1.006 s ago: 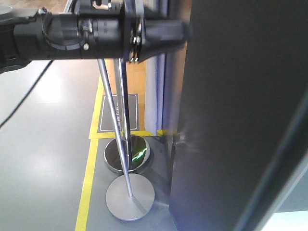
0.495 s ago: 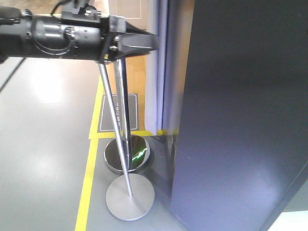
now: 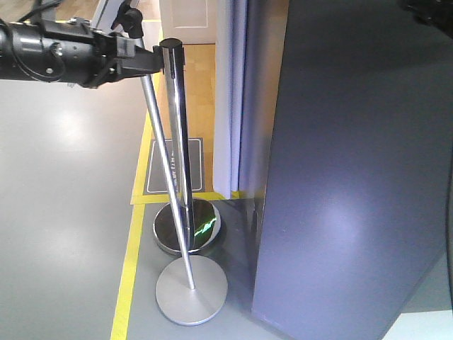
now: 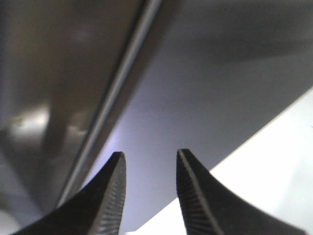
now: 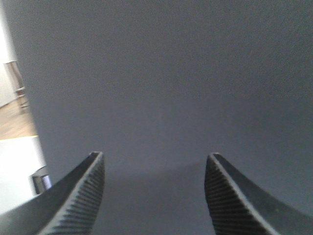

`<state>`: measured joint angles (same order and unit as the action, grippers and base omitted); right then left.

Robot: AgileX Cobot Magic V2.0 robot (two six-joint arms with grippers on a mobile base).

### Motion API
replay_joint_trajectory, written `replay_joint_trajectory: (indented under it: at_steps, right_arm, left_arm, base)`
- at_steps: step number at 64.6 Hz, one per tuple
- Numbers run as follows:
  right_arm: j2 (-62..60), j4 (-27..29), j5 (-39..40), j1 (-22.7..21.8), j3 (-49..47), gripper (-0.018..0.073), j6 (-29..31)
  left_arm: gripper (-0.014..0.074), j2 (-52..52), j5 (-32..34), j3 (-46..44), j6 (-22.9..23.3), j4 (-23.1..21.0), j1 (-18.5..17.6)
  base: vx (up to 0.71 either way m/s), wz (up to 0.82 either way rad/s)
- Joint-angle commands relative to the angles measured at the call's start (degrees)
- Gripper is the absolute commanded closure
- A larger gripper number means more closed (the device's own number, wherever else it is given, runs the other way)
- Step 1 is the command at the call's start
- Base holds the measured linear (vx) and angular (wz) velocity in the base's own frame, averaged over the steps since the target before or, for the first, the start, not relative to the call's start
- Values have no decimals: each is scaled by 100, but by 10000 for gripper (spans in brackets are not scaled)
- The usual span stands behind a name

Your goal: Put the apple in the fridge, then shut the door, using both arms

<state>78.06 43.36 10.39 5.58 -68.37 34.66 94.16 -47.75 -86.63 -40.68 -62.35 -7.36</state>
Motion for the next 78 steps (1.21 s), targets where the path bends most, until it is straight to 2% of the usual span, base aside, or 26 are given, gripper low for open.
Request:
replay_joint_trajectory:
  at_steps: [1, 9, 23, 37, 46, 59, 78]
  right_arm:
    - [103, 64, 440, -42, -370, 121, 74]
    - [408, 122, 616, -42, -586, 121, 90]
    - [855, 366, 621, -42, -1014, 121, 122]
    - [1284, 419, 482, -70, -1520, 121, 298]
    - [1559, 742, -89, -333, -1915, 121, 298]
    - [2071, 864, -1463, -818, -2713, 121, 298]
    - [2743, 801, -2458, -842, -3871, 121, 258]
  left_arm:
    - [344, -268, 221, -173, 119, -138, 107]
    - [344, -268, 251, -173, 119, -34, 169]
    - [344, -268, 284, -173, 114, -28, 226]
    - [344, -268, 329, -173, 114, 182, 226]
    - [344, -268, 387, -158, 119, 261, 226]
    - [344, -268, 544, -158, 262, 267, 226]
    - [344, -268, 558, -158, 377, 292, 226]
  base:
    - [0, 0]
    - [0, 0]
    - [0, 0]
    - [0, 0]
    - [0, 0]
    - [0, 0]
    - [0, -1]
